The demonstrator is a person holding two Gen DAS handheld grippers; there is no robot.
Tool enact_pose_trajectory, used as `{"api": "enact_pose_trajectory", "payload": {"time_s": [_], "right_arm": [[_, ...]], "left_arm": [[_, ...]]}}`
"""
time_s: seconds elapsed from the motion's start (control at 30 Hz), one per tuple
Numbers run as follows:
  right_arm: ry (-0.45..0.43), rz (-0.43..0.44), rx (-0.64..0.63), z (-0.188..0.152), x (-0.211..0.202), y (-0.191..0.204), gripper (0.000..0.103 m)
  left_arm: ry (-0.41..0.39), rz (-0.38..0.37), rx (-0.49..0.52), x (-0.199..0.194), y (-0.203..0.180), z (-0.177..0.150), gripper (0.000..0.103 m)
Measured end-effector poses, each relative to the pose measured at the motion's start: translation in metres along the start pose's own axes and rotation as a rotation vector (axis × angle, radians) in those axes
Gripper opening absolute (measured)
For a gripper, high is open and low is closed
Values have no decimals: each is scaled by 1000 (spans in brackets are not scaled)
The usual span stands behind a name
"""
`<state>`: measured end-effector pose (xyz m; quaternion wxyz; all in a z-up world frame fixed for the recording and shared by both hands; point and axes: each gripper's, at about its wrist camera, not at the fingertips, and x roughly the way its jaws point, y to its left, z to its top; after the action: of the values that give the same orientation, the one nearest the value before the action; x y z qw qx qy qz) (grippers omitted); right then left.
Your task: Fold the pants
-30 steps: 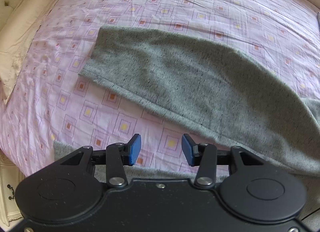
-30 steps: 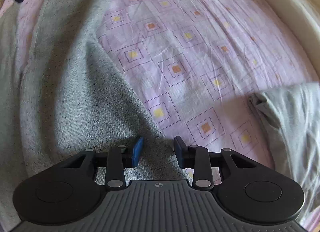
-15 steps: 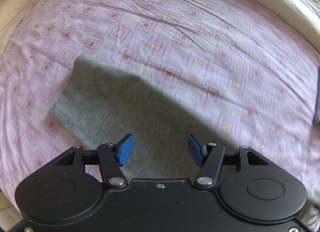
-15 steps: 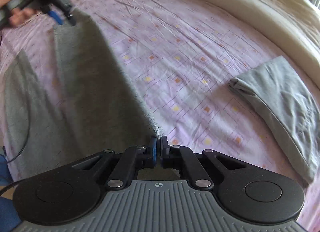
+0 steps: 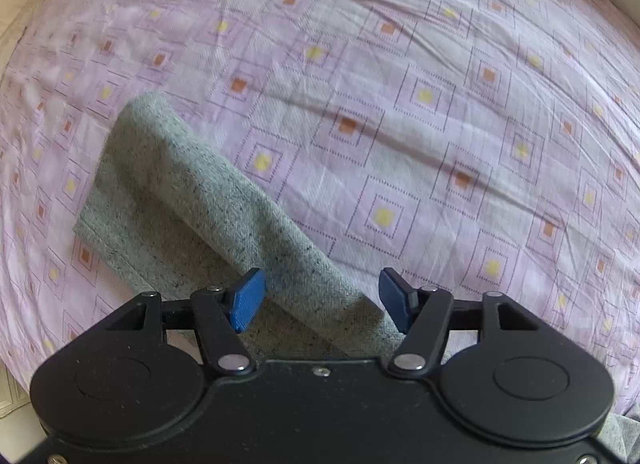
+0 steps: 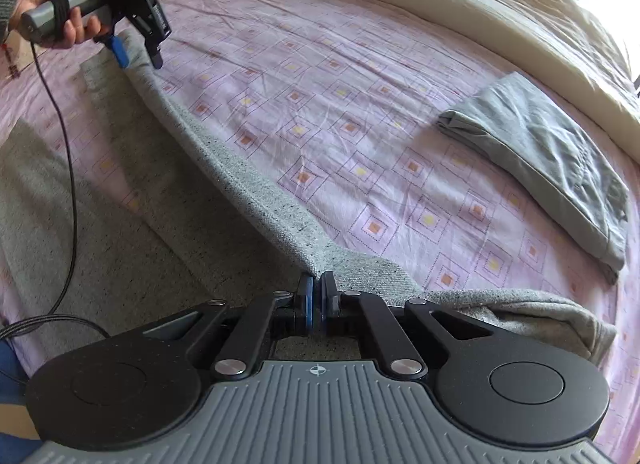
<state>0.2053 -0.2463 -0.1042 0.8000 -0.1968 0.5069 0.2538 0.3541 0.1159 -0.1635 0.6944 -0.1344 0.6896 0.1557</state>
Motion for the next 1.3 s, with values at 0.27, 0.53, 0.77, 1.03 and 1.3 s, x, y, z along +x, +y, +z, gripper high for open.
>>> {"api": "enact_pose_trajectory", "payload": {"time_s": [0.27,0.53,0.77,1.03,1.3], "right_arm": [[2,-47,12,-3,1,7,4],[-74,-90,5,-22,-45,21,4],[-107,-81,6,-71,-82,54,4],[-33,-28,88,-128,-65,78,4],[25,54,295,-157,-49,68,8]], "left_arm": [[-22,-31,-31,-5,10,-12,12],[-255,-139,-22,-111,58,-84,5],[-296,-138,-113,-130,100,-189,5],[-179,-43,-209,-71,115,-269,5],[-153,27,-199,-45,102,-277,5]]}}
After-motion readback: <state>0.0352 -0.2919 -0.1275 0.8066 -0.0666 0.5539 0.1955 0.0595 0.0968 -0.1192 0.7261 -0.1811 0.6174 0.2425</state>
